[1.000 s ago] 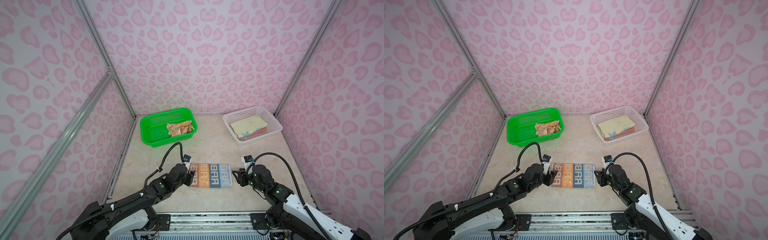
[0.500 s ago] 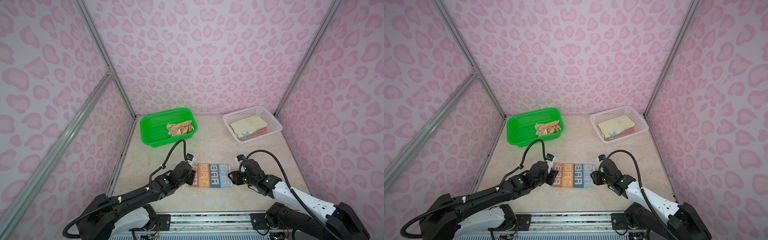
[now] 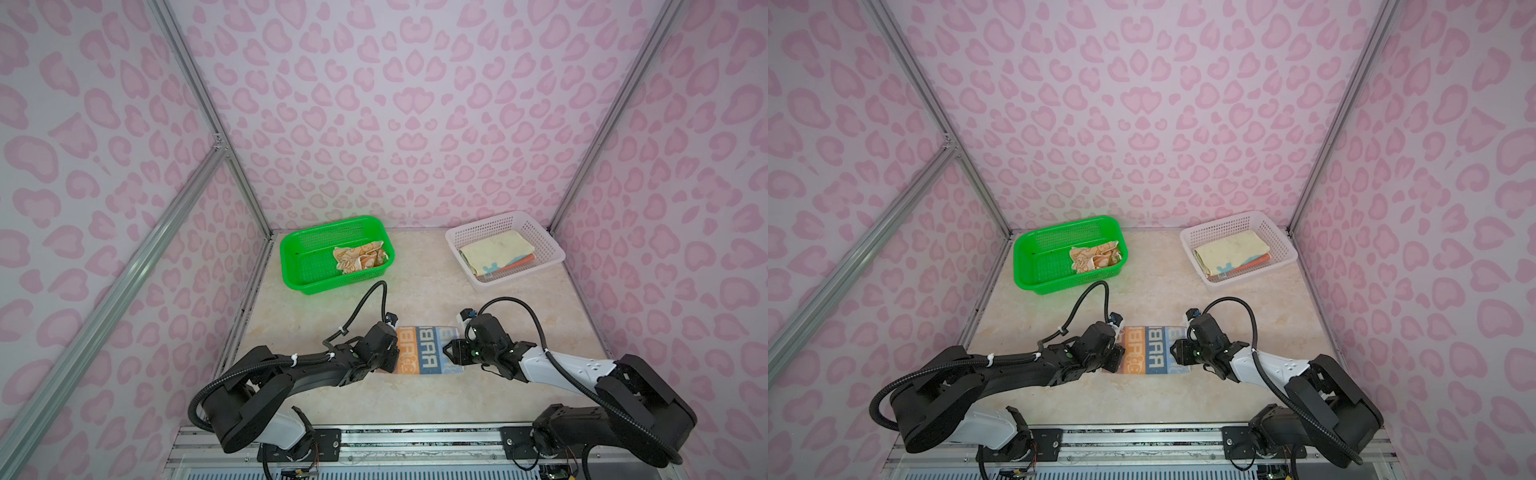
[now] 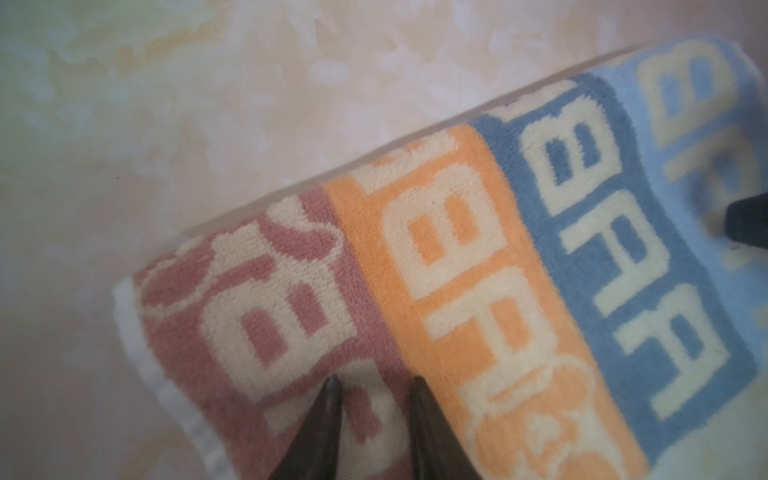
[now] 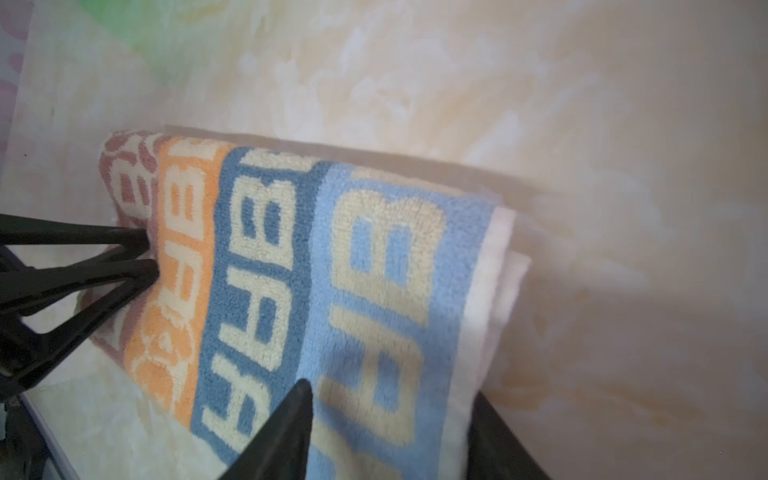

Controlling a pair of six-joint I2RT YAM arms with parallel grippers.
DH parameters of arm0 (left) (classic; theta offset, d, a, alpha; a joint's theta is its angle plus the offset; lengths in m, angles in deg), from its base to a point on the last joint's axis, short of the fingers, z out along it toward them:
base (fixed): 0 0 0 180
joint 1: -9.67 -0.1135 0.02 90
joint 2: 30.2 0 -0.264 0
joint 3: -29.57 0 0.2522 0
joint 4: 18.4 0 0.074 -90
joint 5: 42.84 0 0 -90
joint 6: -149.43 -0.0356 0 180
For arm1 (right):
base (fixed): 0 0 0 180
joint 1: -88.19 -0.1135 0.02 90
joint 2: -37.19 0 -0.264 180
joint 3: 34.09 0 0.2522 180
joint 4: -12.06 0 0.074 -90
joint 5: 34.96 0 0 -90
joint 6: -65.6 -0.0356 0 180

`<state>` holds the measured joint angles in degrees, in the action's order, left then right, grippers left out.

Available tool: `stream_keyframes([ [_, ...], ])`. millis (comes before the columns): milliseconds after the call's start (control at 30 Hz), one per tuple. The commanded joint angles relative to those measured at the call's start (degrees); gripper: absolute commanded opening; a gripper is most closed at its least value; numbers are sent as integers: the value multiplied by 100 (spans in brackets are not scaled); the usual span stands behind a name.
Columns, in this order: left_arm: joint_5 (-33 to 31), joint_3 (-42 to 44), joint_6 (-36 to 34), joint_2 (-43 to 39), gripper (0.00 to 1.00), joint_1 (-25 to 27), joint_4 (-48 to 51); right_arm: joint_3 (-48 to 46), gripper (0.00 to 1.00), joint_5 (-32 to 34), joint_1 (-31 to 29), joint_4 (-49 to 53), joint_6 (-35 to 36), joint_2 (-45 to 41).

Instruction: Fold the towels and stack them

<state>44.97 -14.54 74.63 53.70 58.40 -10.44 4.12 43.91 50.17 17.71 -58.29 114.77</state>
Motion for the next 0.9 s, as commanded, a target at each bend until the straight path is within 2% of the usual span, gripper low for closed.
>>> stream_keyframes([
  [0,149,45,87,249,30,-77,-313,-130,53,-234,-21,-212,-262,298],
  [200,328,149,141,522,30,-126,-524,-8,39,-449,-125,-928,-328,932],
  [333,325,200,167,582,29,-135,-560,103,12,-385,-132,-1254,-347,1192],
  [433,282,255,194,512,30,-149,-585,444,2,-194,-130,-743,1,1082],
  [500,223,274,219,422,34,-176,-580,815,0,124,-135,-156,418,934],
  [633,150,323,307,180,54,-269,-575,1743,0,900,-113,1313,1494,752],
  [733,107,309,326,-37,66,-315,-528,2411,0,1268,-43,2021,2220,797],
  [867,20,210,221,-440,75,-315,-293,3226,0,1597,121,2703,3029,964],
])
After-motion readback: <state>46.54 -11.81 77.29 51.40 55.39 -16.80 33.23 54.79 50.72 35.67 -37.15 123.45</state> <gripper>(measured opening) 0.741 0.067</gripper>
